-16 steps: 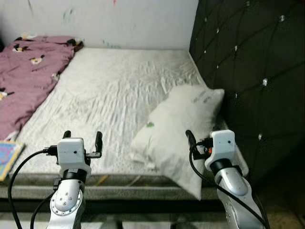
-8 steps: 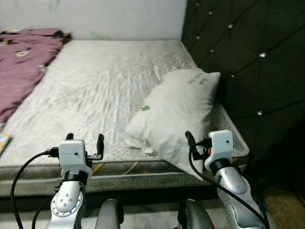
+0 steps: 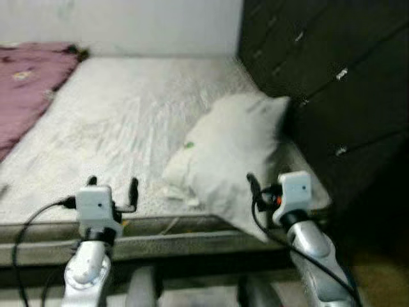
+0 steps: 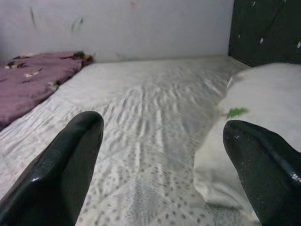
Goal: Clean up the room
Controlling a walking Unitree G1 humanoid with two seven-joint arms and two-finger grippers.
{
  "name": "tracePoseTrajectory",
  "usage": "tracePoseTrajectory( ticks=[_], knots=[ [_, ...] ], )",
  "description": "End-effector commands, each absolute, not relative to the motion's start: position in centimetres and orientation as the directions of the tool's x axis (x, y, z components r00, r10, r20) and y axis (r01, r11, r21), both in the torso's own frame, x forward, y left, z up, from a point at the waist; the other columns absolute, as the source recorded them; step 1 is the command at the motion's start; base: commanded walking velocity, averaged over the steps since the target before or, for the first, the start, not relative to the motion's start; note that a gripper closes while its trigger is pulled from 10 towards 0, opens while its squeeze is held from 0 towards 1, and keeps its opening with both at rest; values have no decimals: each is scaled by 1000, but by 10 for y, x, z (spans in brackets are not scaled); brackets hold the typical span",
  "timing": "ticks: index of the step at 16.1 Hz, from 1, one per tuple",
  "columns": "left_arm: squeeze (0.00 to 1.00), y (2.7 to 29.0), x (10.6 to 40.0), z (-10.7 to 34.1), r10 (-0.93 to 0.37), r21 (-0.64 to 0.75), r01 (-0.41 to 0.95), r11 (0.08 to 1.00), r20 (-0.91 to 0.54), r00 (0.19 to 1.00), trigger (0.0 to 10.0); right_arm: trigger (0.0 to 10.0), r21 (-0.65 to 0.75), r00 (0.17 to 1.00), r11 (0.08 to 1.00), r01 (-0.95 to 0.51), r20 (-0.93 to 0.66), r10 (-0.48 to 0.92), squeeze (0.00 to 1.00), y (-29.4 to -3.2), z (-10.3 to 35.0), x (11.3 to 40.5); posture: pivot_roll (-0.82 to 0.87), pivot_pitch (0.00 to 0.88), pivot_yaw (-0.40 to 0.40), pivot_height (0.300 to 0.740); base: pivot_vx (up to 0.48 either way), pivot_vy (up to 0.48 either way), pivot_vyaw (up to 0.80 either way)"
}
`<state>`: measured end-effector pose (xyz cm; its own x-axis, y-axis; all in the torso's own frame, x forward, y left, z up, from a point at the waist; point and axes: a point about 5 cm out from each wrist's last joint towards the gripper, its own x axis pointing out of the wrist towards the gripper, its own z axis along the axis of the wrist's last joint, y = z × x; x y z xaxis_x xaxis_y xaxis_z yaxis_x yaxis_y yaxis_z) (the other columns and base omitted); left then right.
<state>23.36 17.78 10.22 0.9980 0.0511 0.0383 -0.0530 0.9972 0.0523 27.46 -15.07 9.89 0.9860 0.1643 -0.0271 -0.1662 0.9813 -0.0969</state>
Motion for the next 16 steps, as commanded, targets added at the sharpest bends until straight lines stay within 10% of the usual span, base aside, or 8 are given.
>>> tracePoseTrajectory(
  ticks=[1,16],
  knots=[
    [0,179,236,108,47,63,-51,997,62,997,10000,10000,-98,985,980,-173,-21,172,0,-148,100,276,6,19,-8,610,315,0,0],
    [0,177,236,106,40,60,-44,997,54,998,10000,10000,-85,977,974,-212,-14,212,0,-143,101,277,7,21,-10,610,324,0,117]
  ],
)
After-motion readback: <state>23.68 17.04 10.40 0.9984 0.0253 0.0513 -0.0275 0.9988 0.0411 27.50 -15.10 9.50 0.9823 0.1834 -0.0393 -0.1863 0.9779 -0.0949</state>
